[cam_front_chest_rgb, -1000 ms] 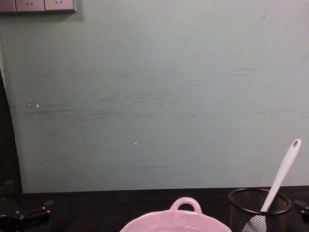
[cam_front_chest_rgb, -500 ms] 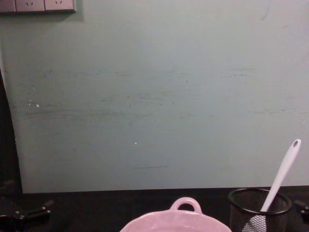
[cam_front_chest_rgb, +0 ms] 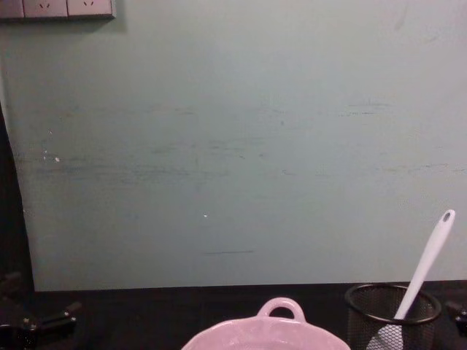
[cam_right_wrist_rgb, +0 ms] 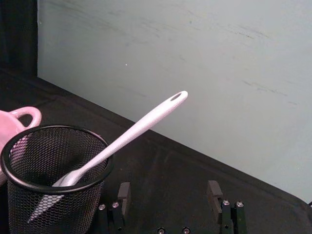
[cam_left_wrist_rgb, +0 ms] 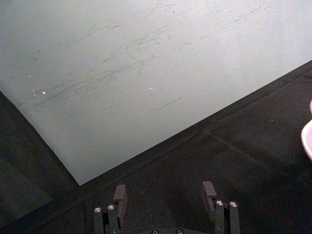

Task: Use the one hand to pick up the spoon and stir the clear water in the bowl.

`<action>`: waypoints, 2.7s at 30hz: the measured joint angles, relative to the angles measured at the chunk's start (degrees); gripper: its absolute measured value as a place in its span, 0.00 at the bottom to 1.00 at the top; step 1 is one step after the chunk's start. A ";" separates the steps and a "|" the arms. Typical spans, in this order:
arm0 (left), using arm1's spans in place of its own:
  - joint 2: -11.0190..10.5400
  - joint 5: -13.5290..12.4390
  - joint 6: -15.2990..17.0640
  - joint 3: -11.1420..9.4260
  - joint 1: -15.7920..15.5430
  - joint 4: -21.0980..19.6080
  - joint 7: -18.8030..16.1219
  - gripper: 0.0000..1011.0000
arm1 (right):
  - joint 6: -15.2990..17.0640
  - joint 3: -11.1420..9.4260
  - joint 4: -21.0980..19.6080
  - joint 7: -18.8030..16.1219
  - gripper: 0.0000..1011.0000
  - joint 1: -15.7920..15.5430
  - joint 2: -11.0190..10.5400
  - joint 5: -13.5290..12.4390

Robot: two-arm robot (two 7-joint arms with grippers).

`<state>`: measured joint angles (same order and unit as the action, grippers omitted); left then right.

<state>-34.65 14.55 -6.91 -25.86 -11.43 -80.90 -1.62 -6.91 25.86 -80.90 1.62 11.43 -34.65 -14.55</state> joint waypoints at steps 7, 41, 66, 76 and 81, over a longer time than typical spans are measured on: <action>0.00 0.00 0.00 0.00 0.00 0.00 0.00 1.00 | -0.20 -1.77 -4.17 1.10 0.99 -3.69 -1.37 1.47; 0.00 0.00 0.00 0.00 0.00 0.00 0.00 1.00 | 15.84 -16.25 -10.72 -15.92 0.99 -7.84 3.20 -37.00; 0.00 0.00 0.00 0.00 0.00 0.00 0.00 1.00 | 22.87 -11.32 -6.18 -8.21 0.99 1.79 6.37 -43.21; 0.00 0.00 0.00 0.00 0.00 0.00 0.00 1.00 | 22.00 -9.05 -3.80 -7.49 0.99 4.59 6.73 -42.39; 0.00 0.00 0.00 0.00 0.00 0.00 0.00 1.00 | 21.65 -8.50 -3.10 -7.77 0.99 5.19 6.90 -42.29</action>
<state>-34.65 14.55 -6.91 -25.86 -11.43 -80.90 -1.62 14.75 17.37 -84.00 -6.15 16.62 -27.75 -56.84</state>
